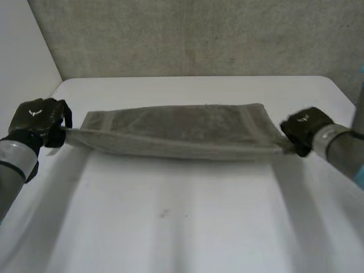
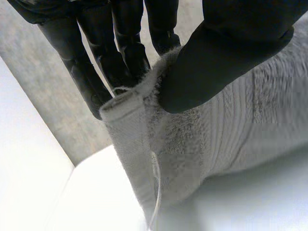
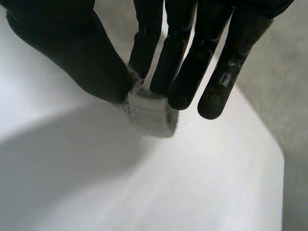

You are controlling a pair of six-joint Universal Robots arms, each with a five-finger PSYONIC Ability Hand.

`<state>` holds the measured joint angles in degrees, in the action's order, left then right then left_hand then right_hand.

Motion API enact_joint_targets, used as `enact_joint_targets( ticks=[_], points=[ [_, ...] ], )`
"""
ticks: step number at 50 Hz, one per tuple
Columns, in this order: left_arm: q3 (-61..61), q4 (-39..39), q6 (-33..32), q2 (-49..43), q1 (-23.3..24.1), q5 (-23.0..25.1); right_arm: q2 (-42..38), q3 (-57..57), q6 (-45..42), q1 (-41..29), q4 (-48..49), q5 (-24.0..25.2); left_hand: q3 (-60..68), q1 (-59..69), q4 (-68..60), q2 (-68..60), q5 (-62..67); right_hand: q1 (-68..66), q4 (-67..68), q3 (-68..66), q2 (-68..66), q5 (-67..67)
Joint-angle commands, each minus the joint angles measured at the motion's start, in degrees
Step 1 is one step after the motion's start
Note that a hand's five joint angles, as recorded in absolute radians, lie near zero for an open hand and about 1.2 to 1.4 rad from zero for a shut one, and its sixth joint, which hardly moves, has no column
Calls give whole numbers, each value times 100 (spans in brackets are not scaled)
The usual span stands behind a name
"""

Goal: Fold the laundry

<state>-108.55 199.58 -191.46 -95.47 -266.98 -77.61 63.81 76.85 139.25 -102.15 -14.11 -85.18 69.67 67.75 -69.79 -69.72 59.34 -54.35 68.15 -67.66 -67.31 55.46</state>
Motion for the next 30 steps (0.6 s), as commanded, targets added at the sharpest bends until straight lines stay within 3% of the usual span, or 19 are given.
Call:
enact_joint_targets(
  ticks=[1, 9, 15, 21, 26, 30],
  points=[
    [-499, -1683, -944, 1248, -30, 17, 1262, 855, -1135, 775, -1707, -96, 1033, 1225, -1021, -1028, 1066, -2565, 1185, -1234, -1269, 1454],
    [-974, -2687, -1455, 1926, 14, 482, 2284, 1726, -1655, 1022, -1955, 194, 1033, 1225, -1021, -1028, 1066, -2565, 1185, -1234, -1269, 1454],
    [-1089, -2714, -1491, 1953, 40, 642, 2364, 1930, -1682, 1048, -1903, 344, 1033, 1225, -1021, -1028, 1066, -2565, 1185, -1234, -1269, 1454],
    [-773, -2029, -1456, 1470, -48, 668, 1819, 1657, -1629, 987, -1411, 291, 1033, 1225, -1021, -1028, 1066, -2565, 1185, -1234, -1269, 1454],
    [-54, -818, -1403, 94, 232, 616, 670, 895, -1183, 952, -788, 37, 1033, 1225, -1021, -1028, 1066, -2565, 1185, -1234, -1269, 1454],
    [525, -571, -1412, -750, 487, 589, 175, 392, -864, 688, -655, -183, 1033, 1225, -1021, -1028, 1066, -2565, 1185, -1234, -1269, 1454]
  ],
)
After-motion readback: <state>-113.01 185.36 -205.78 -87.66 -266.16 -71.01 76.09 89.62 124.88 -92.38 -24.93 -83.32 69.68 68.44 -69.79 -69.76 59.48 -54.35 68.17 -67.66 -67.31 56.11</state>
